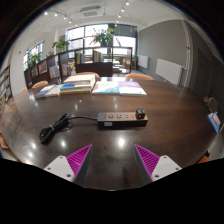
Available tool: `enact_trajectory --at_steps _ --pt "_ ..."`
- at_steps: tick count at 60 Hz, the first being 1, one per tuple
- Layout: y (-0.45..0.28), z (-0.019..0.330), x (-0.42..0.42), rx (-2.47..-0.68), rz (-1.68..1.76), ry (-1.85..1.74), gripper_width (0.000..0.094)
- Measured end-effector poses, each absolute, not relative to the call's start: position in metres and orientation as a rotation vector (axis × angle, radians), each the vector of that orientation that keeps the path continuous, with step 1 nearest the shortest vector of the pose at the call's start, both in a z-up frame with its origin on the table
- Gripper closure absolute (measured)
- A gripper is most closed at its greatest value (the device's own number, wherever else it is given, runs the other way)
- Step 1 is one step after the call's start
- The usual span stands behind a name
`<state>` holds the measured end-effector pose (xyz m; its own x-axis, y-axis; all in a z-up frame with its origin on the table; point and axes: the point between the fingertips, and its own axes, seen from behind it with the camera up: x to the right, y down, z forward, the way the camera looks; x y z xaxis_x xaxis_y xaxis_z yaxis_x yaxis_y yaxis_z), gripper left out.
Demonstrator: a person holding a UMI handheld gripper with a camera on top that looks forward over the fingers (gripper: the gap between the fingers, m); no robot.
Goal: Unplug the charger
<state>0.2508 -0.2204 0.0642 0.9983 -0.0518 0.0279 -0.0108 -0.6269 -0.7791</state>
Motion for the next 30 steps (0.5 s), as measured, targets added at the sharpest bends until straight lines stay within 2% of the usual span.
enact_trajectory --at_steps 3,4,13,22,26,30 --pt "-0.196 0.046 0.280 -2.236 -0.067 0.041 0.0109" --pt "-0.199 0.059 0.283 -2.241 -0.070 0.043 0.0104" --pt "-0.131 0.050 0.341 -2.225 -0.076 0.023 0.0146" --pt "-0.053 0.063 0.364 -2.129 -0.032 -0.009 0.0246" --pt "-0.032 0.053 0.374 -2.135 -0.020 -0.003 0.0346" --pt "-0.023 0.031 0.382 -2.183 -0.016 0.028 0.0508"
